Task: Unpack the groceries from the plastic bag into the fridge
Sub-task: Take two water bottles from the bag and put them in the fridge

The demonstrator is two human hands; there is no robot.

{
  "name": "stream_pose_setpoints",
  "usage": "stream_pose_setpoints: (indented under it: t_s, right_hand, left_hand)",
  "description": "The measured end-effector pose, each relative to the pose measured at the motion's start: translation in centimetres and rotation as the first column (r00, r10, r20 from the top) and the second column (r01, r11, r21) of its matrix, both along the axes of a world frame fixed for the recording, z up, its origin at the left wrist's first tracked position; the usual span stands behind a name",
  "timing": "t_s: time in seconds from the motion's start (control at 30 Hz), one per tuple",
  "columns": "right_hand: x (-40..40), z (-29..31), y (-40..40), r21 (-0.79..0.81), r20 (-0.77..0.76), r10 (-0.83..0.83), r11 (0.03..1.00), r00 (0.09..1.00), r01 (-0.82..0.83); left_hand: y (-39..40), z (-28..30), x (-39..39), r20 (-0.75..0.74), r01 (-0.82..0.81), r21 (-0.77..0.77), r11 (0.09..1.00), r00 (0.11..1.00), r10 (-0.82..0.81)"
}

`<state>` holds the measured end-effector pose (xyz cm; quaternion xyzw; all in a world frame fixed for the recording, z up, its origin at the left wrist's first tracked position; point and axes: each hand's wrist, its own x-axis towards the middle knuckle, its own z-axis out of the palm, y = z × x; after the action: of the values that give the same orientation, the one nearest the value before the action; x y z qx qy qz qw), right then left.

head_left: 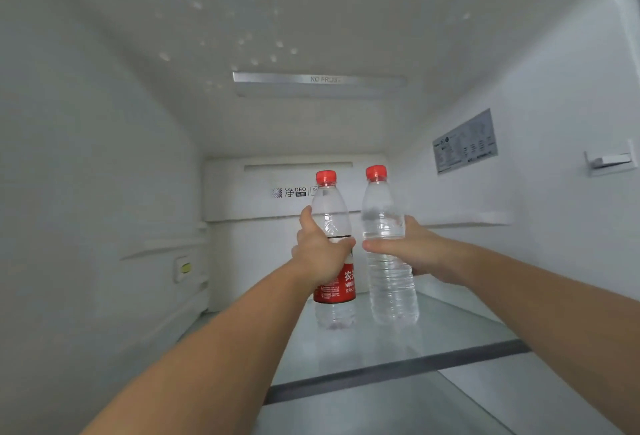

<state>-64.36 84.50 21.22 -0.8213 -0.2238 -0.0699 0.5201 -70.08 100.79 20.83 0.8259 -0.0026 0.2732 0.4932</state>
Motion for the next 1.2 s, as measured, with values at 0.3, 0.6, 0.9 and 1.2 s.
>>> stream_pose_setpoints:
  t_s: [0.3,0.6,0.9,1.2]
  right_hand:
    - [5.2,-0.6,2.3,0.089,0.047,-0.044,0.995,0.998,0.04]
    - [7.6,-0.4,3.7,-0.026,0.055,-0.128,0.991,0.99,0.13]
    - [9.7,-0.7,4.2,-0.049,0.057,-0.101,0.993,0.993,0.104]
    - [4.4,0.2,3.2,-0.013,-0.037,-0.122,0.992,0.992,0.122]
  left_hand:
    - [1.0,1.0,4.0,-0.013,-0.116,0.166,0.979,0.993,0.12]
    - [3.5,1.0,4.8,-0.094,-0.141,0.069,0.988,0.985,0.147]
    - [3.6,0.7,6.1,-0.123,-0.165,0.077,0.983,0.977,0.174]
    - [4.1,-0.3,2.2,-0.034,-0.327,0.419,0.847,0.927,0.375]
